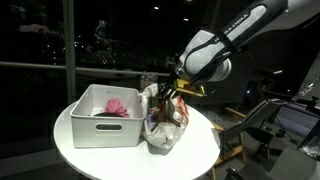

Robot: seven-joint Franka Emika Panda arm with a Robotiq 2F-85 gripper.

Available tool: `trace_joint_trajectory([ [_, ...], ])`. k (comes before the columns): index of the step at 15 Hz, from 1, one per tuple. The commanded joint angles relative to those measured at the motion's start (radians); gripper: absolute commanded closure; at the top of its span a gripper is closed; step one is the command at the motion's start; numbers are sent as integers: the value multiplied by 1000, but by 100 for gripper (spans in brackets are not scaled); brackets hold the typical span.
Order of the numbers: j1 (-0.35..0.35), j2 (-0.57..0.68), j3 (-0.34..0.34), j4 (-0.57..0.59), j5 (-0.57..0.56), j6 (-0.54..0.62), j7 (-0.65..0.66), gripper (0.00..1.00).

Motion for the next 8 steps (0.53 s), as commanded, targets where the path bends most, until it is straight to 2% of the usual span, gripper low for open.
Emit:
trace_joint_trajectory([
  [1, -150, 175, 144, 140, 83, -40, -87, 88],
  [4, -234, 309, 181, 237, 25, -31, -76, 88],
  [5, -237, 359, 165, 274, -16, -24, -47, 88],
  [6, -188, 399, 101, 306, -47, -20, -25, 87],
  [7, -204, 427, 103, 334, -96, -24, 2, 70],
  [8, -189, 443, 79, 355, -116, -30, 17, 51],
])
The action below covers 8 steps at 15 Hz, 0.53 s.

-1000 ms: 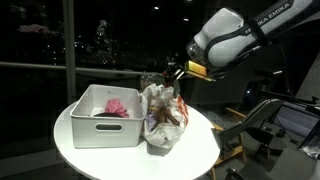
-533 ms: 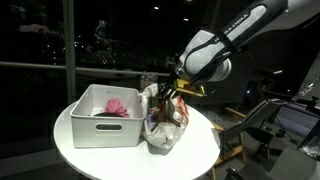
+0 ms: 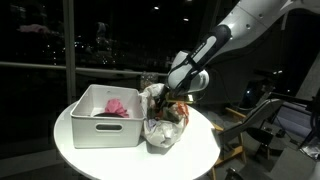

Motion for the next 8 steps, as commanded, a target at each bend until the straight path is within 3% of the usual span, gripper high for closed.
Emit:
trace_joint_trajectory([
  [1, 39, 108, -75, 122, -106, -11, 88, 46],
  [7, 57, -34, -71, 52, -171, -193, 103, 0],
  [8, 52, -69, -60, 38, -184, -230, 109, 0],
])
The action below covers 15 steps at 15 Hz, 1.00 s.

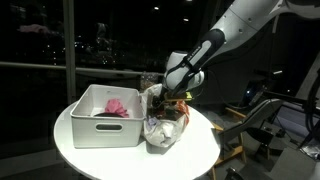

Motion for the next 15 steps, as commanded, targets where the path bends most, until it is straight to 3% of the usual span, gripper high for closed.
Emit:
trace_joint_trajectory([
  [1, -5, -144, 24, -67, -55, -112, 44, 0],
  [4, -78, -236, 130, -115, 80, -52, -27, 0],
  [7, -84, -289, 189, -140, 73, 82, -17, 1],
  [8, -76, -293, 202, -133, 24, 122, 8, 0],
  [11, -12, -239, 210, -47, -50, 137, 16, 0],
  [15, 38, -99, 232, 159, -85, 21, 26, 0],
])
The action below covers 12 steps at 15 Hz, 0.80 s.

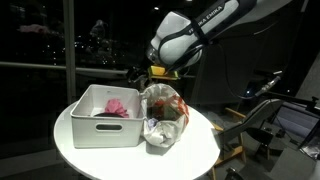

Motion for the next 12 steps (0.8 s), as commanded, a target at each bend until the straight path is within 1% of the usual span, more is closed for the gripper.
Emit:
trace_joint_trajectory([
  [1, 39, 168, -3, 236, -73, -82, 22, 0],
  [3, 47, 251, 5, 346, -57, -142, -13, 0],
  [4, 39, 296, 14, 401, -57, -155, -23, 0],
  [9, 44, 517, 1, 662, -36, -261, -92, 0],
  [12, 41, 629, -7, 790, -31, -320, -125, 0],
])
